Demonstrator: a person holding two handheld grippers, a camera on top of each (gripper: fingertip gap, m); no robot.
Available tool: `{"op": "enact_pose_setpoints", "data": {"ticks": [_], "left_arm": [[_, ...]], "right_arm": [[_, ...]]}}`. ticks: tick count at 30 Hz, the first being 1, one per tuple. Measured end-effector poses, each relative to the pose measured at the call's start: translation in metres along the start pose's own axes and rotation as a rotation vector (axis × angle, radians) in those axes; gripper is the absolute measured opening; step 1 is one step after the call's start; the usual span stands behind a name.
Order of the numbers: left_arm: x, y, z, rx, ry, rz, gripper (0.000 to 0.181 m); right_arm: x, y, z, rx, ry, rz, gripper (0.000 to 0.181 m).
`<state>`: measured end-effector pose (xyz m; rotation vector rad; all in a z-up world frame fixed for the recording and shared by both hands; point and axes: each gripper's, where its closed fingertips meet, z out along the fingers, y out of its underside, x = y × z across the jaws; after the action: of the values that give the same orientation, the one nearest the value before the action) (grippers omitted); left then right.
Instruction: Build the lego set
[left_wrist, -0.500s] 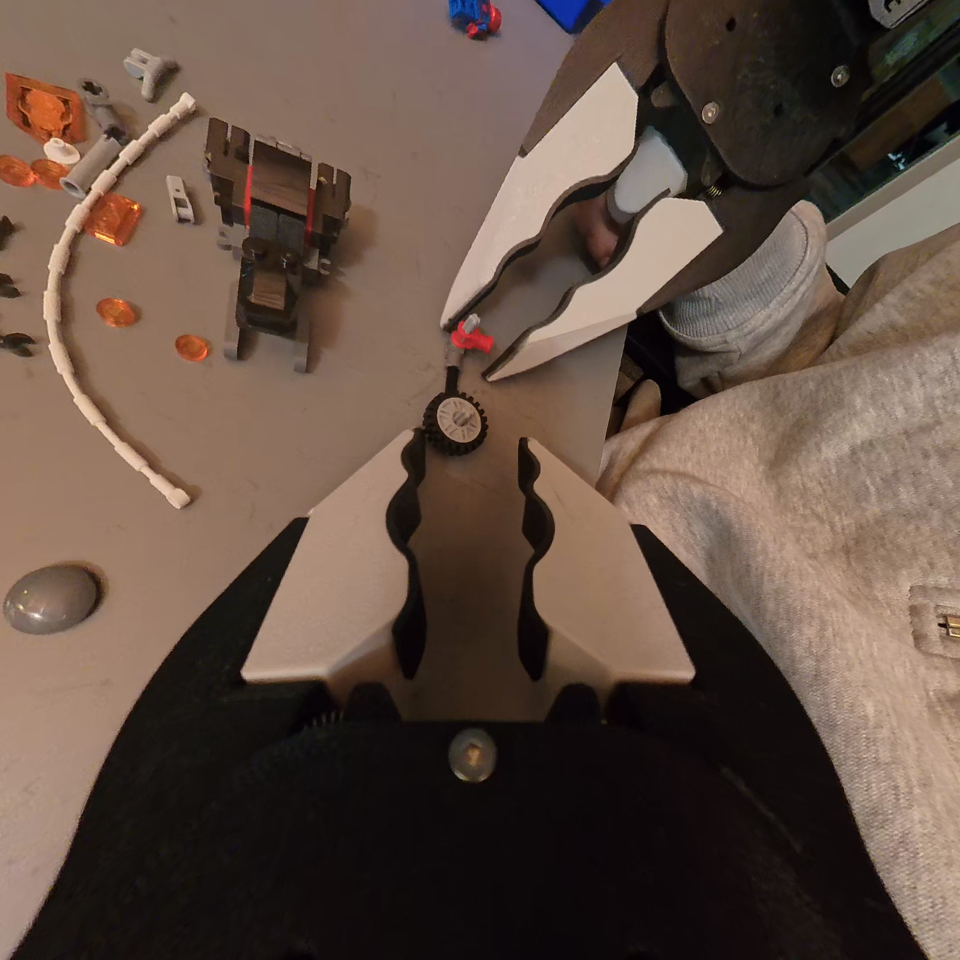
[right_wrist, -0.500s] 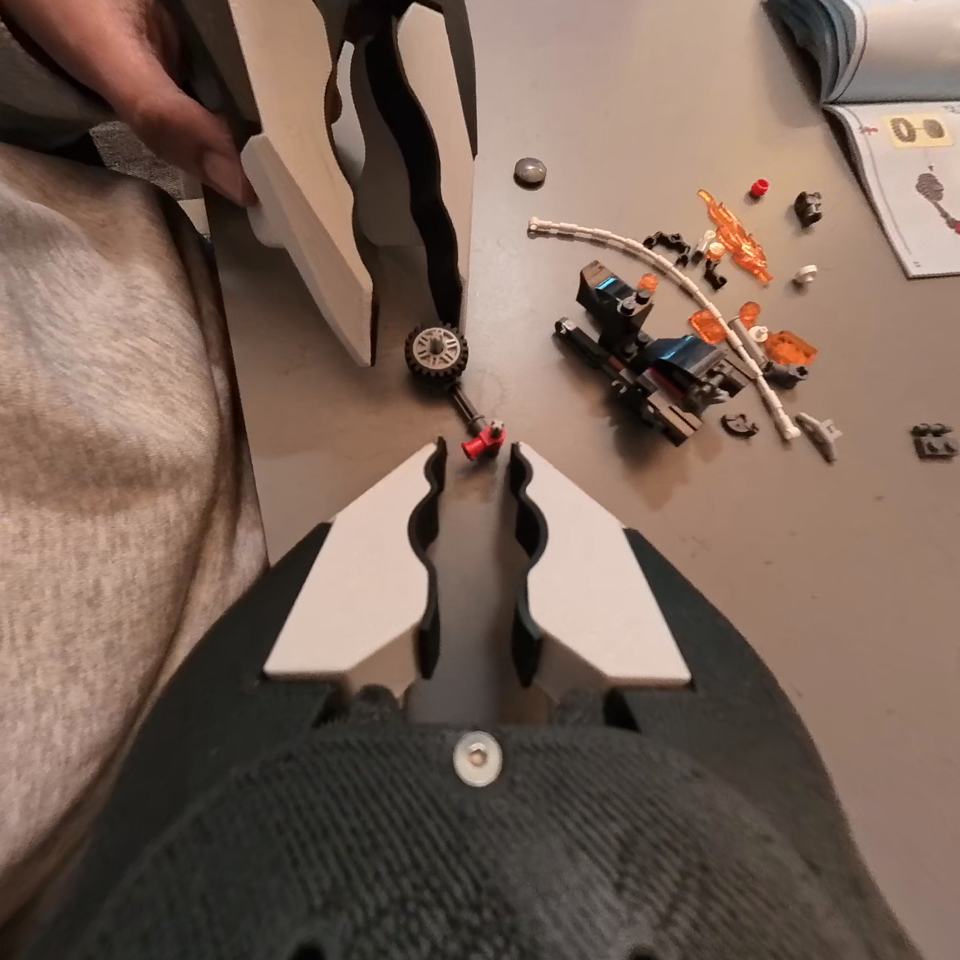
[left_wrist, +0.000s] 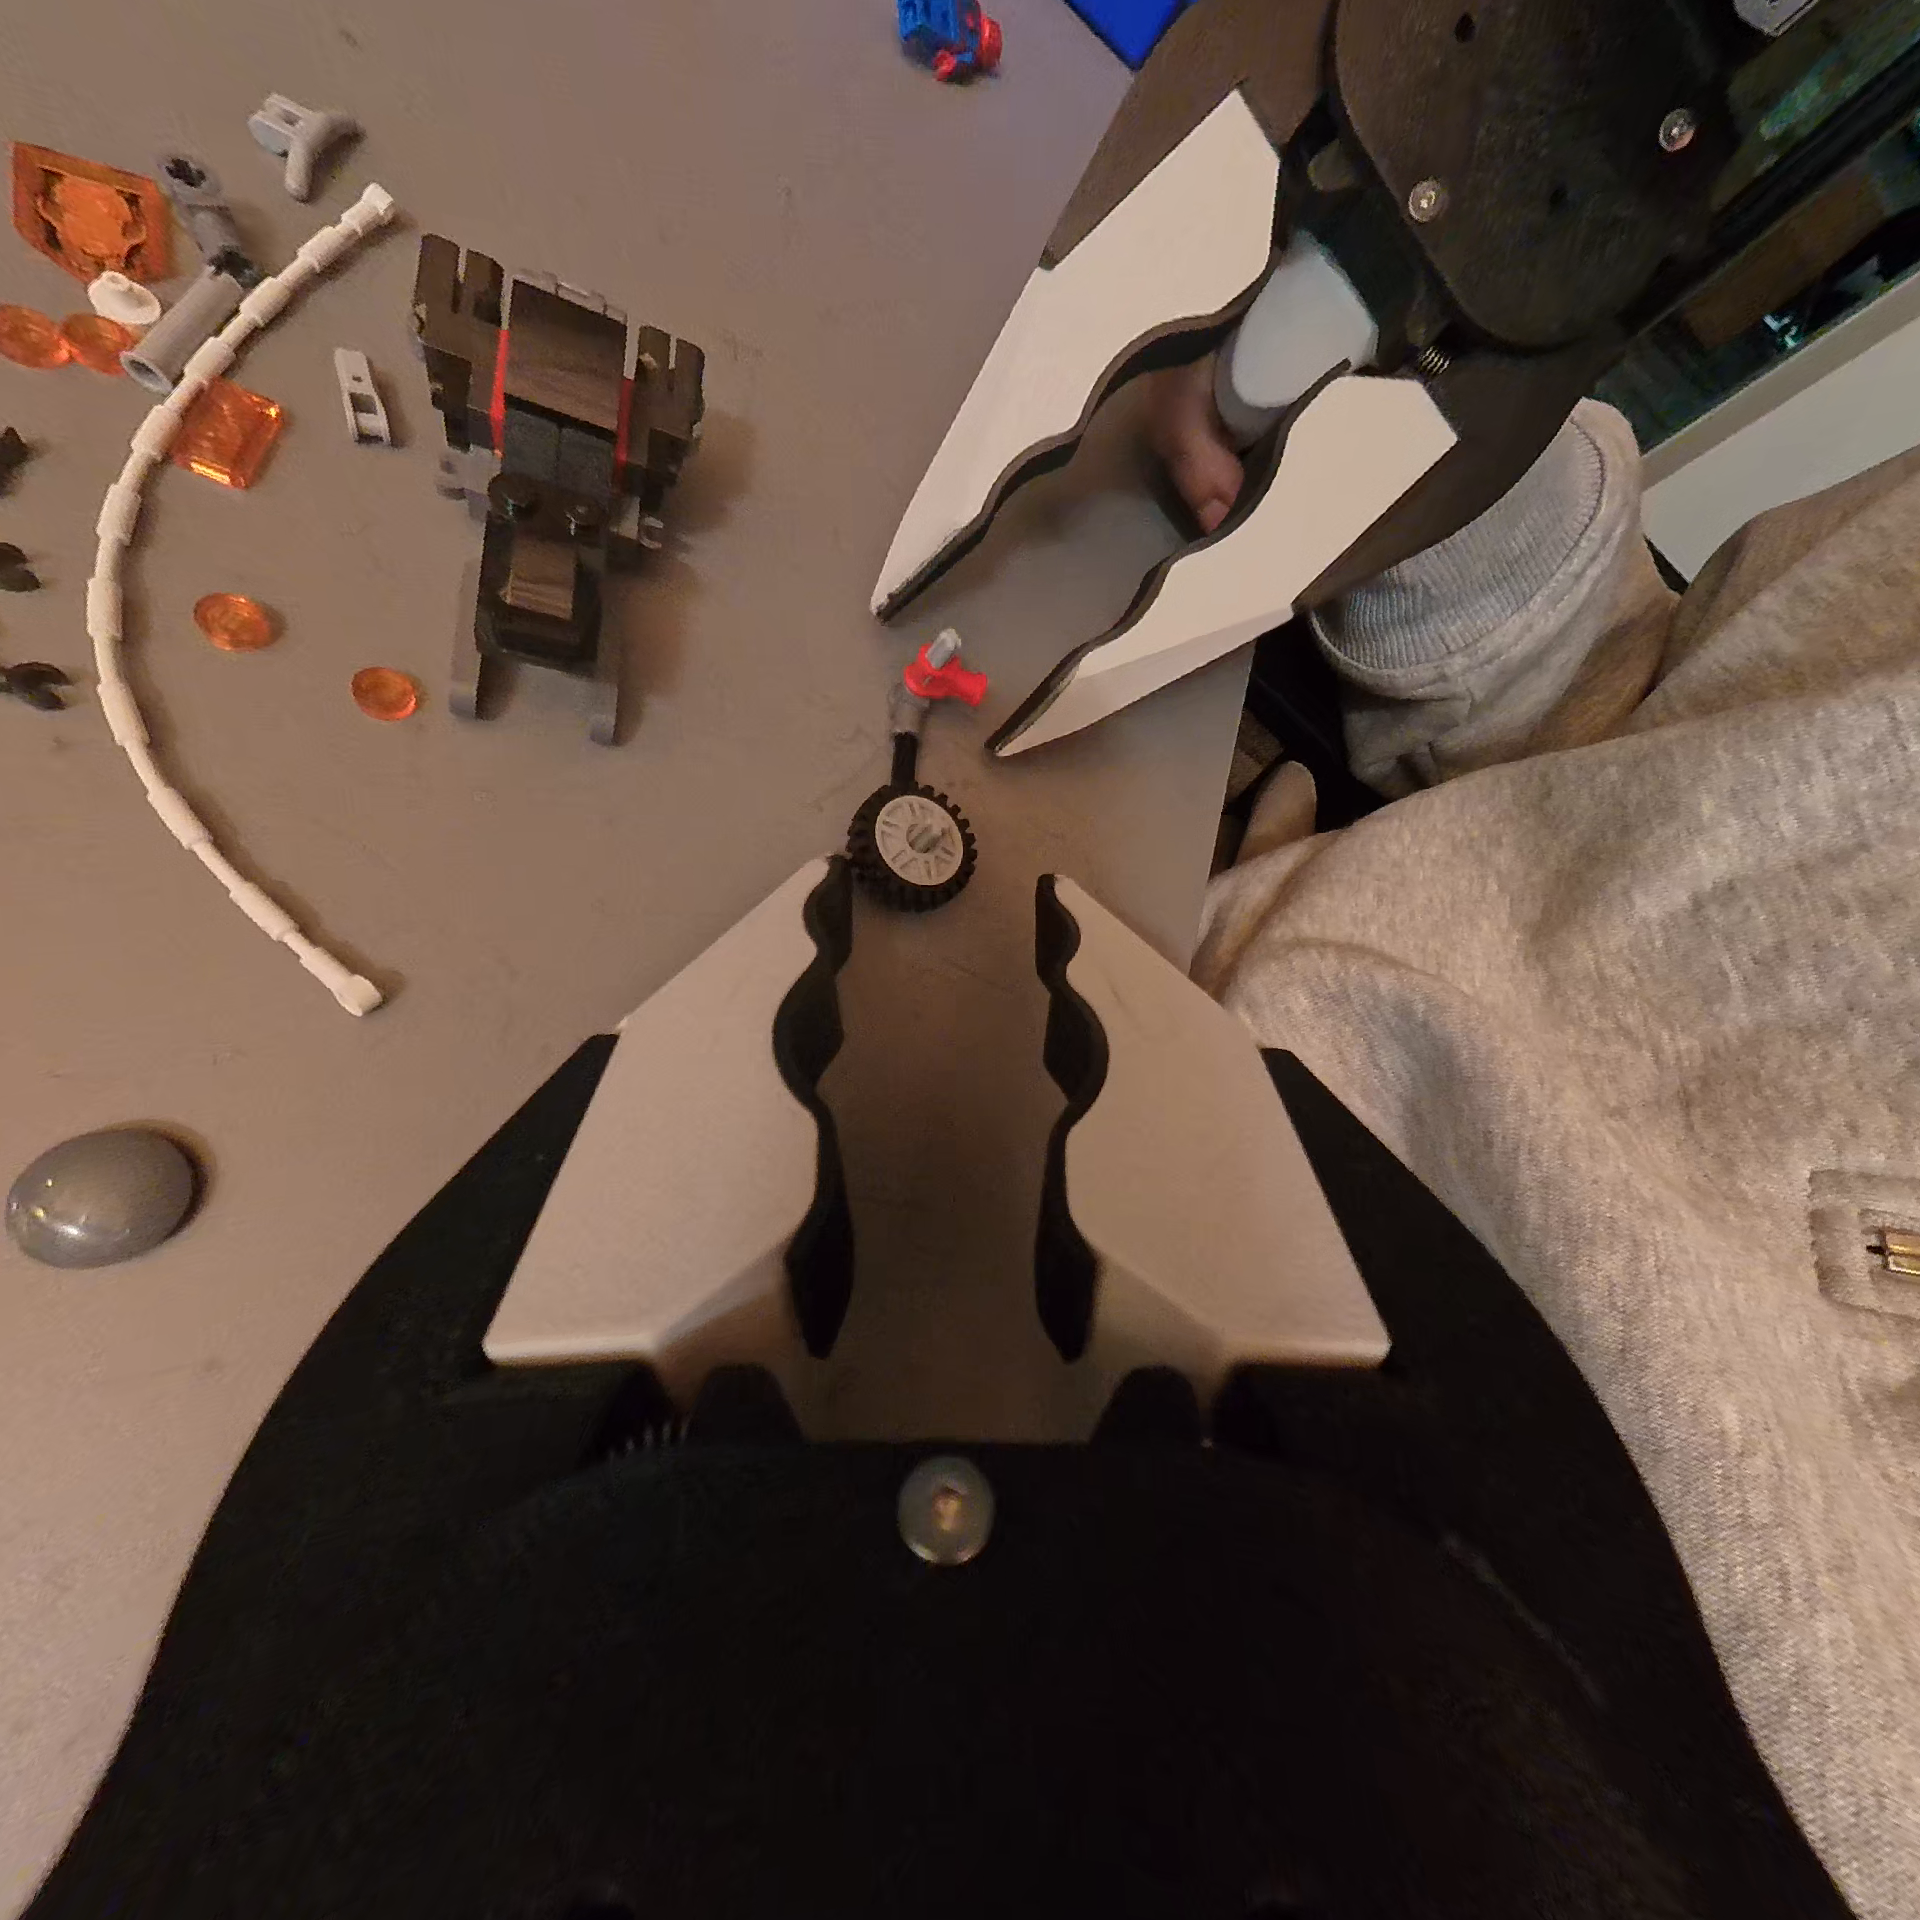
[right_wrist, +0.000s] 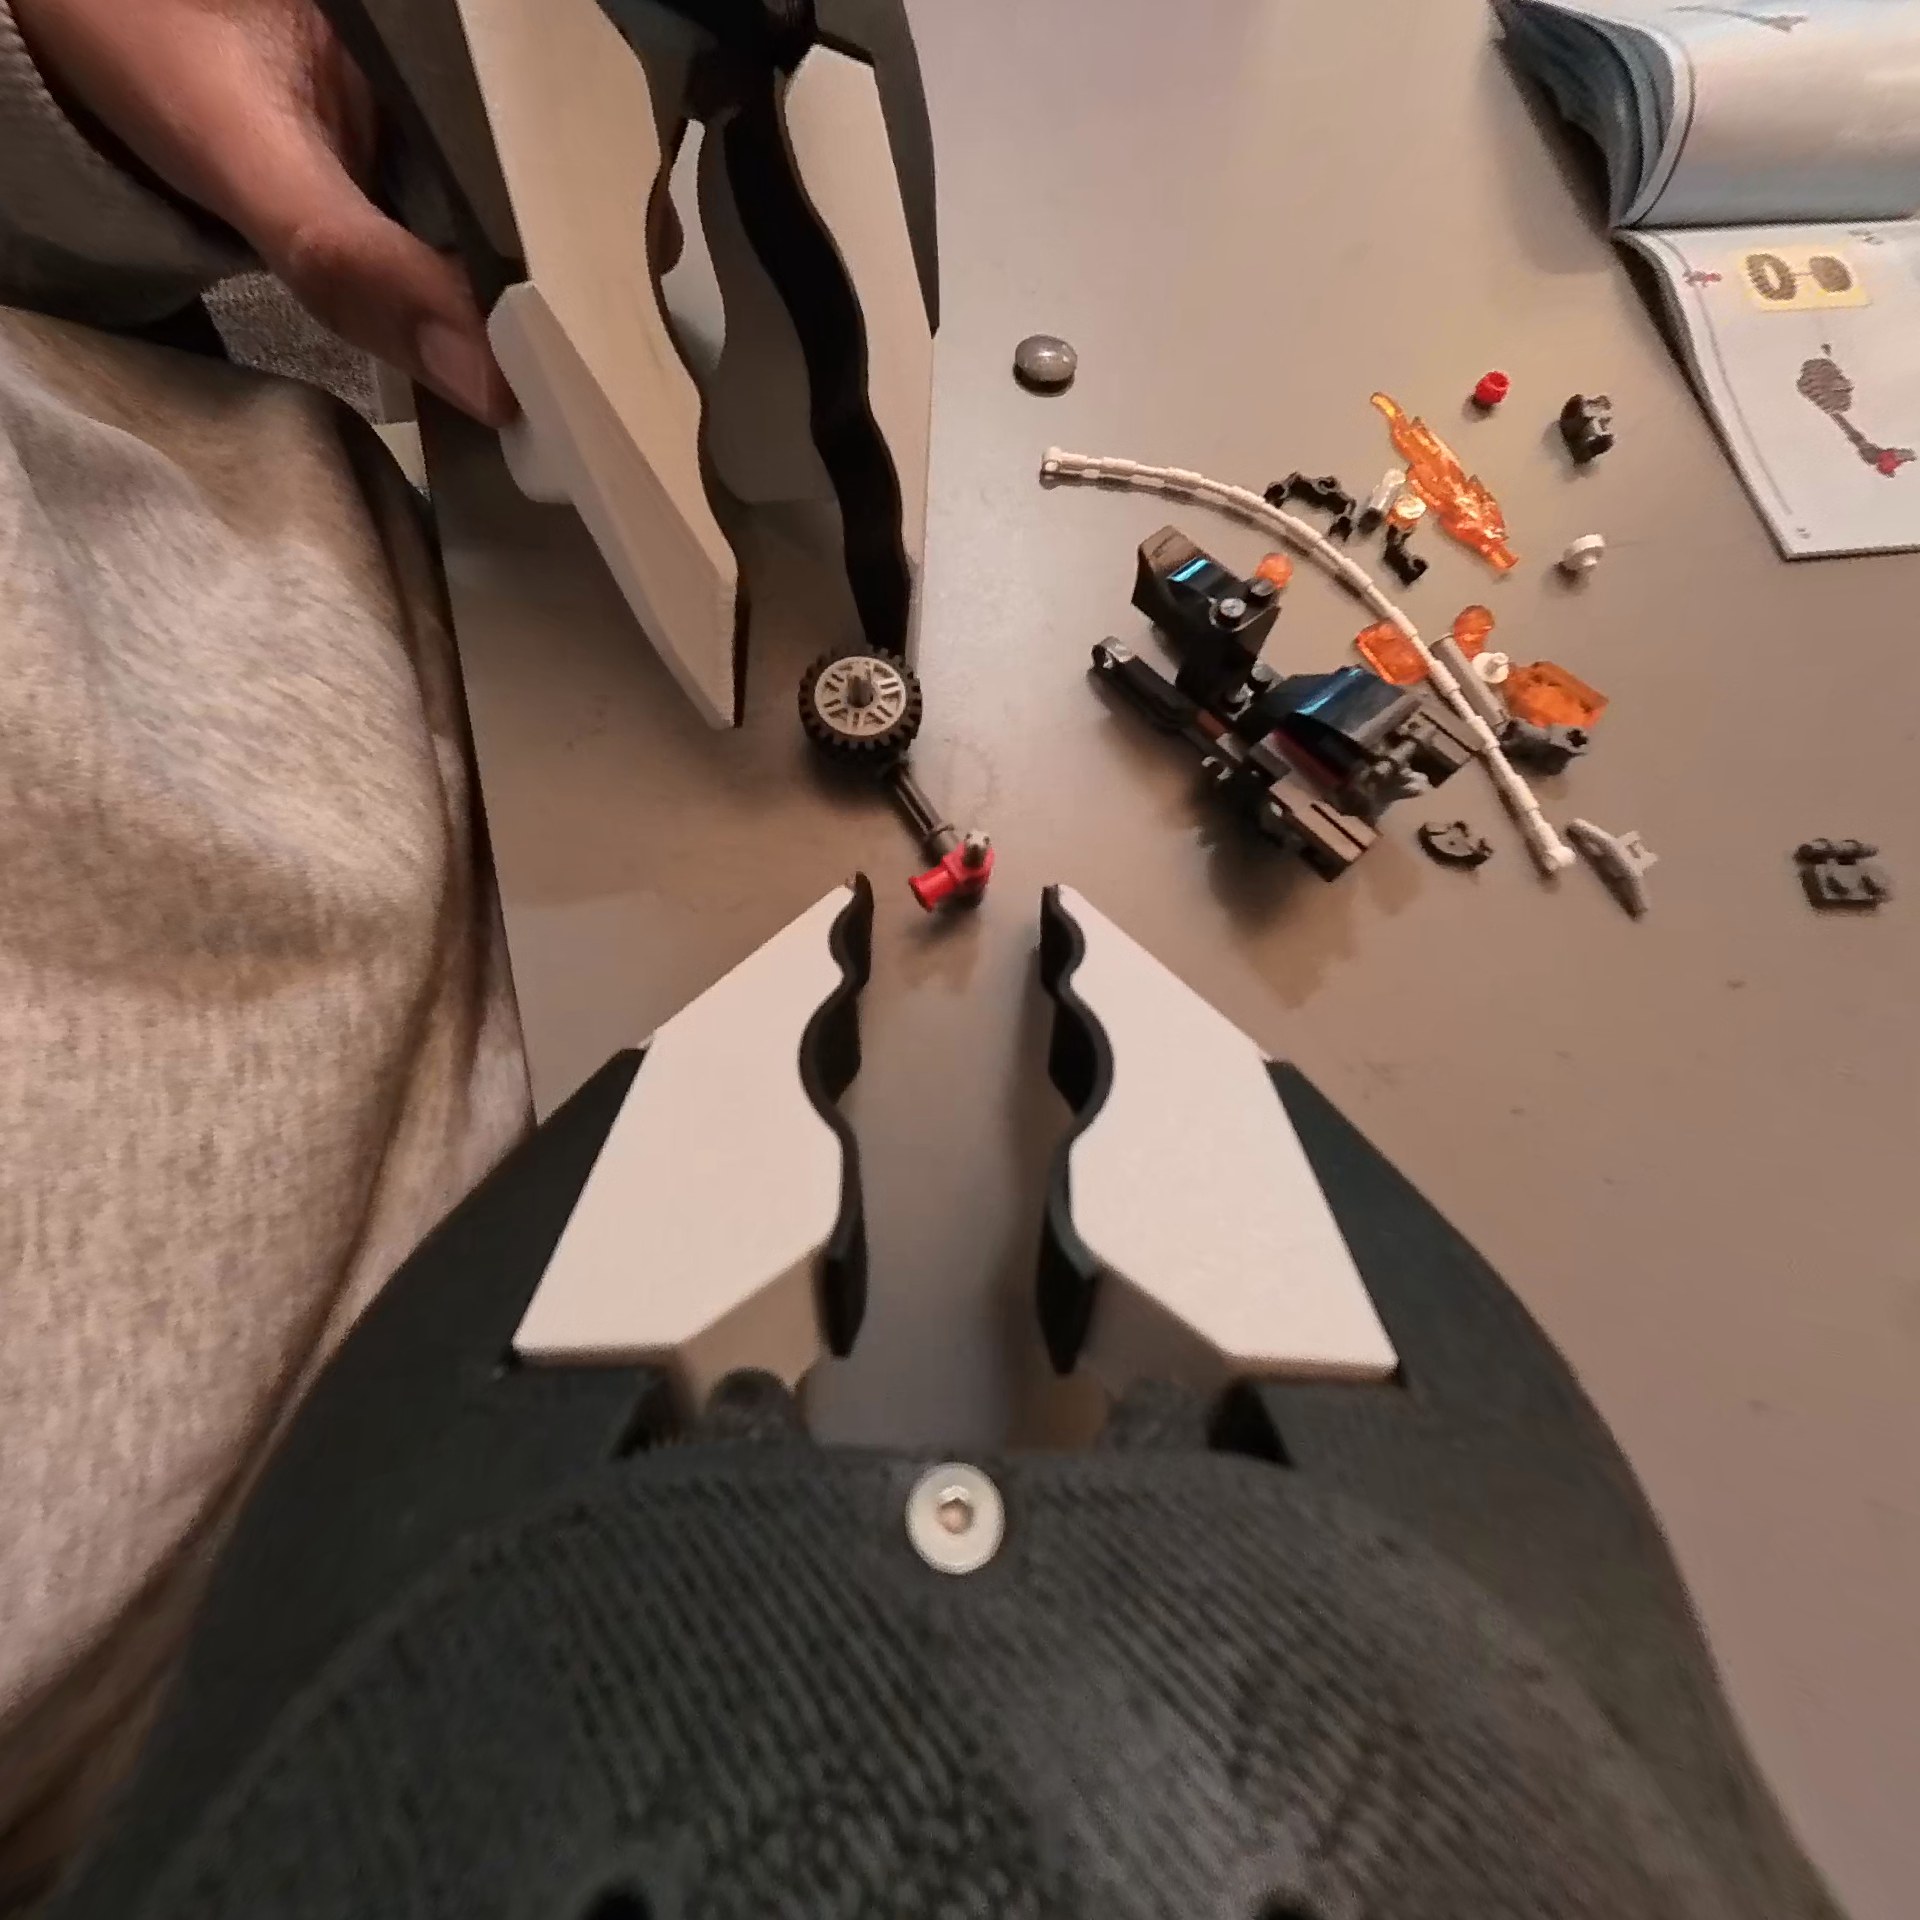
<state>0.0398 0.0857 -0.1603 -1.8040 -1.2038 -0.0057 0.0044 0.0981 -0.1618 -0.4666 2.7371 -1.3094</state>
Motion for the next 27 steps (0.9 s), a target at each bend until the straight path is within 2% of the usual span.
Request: {"op": "enact_pose_setpoints", "data": {"ticks": [7, 10, 14, 16, 17, 19, 20, 21, 22, 23, 24, 25, 26, 27], "left_arm": [[0.002, -0.009, -0.007, 0.080, 0.072, -0.072, 0.044], [0.006, -0.023, -0.021, 0.192, 0.124, -0.062, 0.046], [-0.007, -0.055, -0.051, 0.377, 0.104, -0.070, 0.052], [-0.034, -0.079, -0.074, 0.510, -0.059, -0.055, 0.066], [-0.047, -0.091, -0.088, 0.559, -0.197, 0.045, 0.074], [-0.068, -0.112, -0.112, 0.548, -0.510, 0.309, 0.074], [-0.080, -0.123, -0.124, 0.551, -0.676, 0.398, 0.081], [-0.091, -0.138, -0.140, 0.609, -0.836, 0.475, 0.086], [-0.094, -0.154, -0.150, 0.676, -0.927, 0.577, 0.082], [-0.095, -0.165, -0.149, 0.692, -0.958, 0.660, 0.065], [-0.099, -0.172, -0.138, 0.649, -0.935, 0.724, 0.041], [-0.107, -0.176, -0.121, 0.569, -0.881, 0.738, 0.028], [-0.121, -0.177, -0.103, 0.475, -0.821, 0.671, 0.025], [-0.137, -0.175, -0.085, 0.379, -0.739, 0.564, 0.030]], "right_arm": [[0.001, -0.005, -0.005, 0.051, -0.015, 0.022, 0.032], [0.002, -0.008, -0.009, 0.083, -0.025, 0.036, 0.032], [0.008, -0.009, -0.013, 0.108, -0.008, 0.046, 0.032], [0.014, -0.009, -0.016, 0.119, 0.022, 0.050, 0.032], [0.021, -0.007, -0.017, 0.119, 0.063, 0.054, 0.031], [0.041, 0.001, -0.020, 0.088, 0.183, 0.064, 0.030], [0.049, 0.005, -0.021, 0.068, 0.231, 0.066, 0.030], [0.054, 0.008, -0.022, 0.058, 0.262, 0.068, 0.030], [0.056, 0.008, -0.023, 0.058, 0.278, 0.069, 0.030], [0.057, 0.008, -0.024, 0.065, 0.286, 0.069, 0.030], [0.058, 0.007, -0.026, 0.075, 0.291, 0.070, 0.030], [0.058, 0.006, -0.027, 0.087, 0.292, 0.074, 0.030], [0.059, 0.004, -0.028, 0.100, 0.292, 0.079, 0.030], [0.059, 0.004, -0.030, 0.111, 0.290, 0.084, 0.030]]}}
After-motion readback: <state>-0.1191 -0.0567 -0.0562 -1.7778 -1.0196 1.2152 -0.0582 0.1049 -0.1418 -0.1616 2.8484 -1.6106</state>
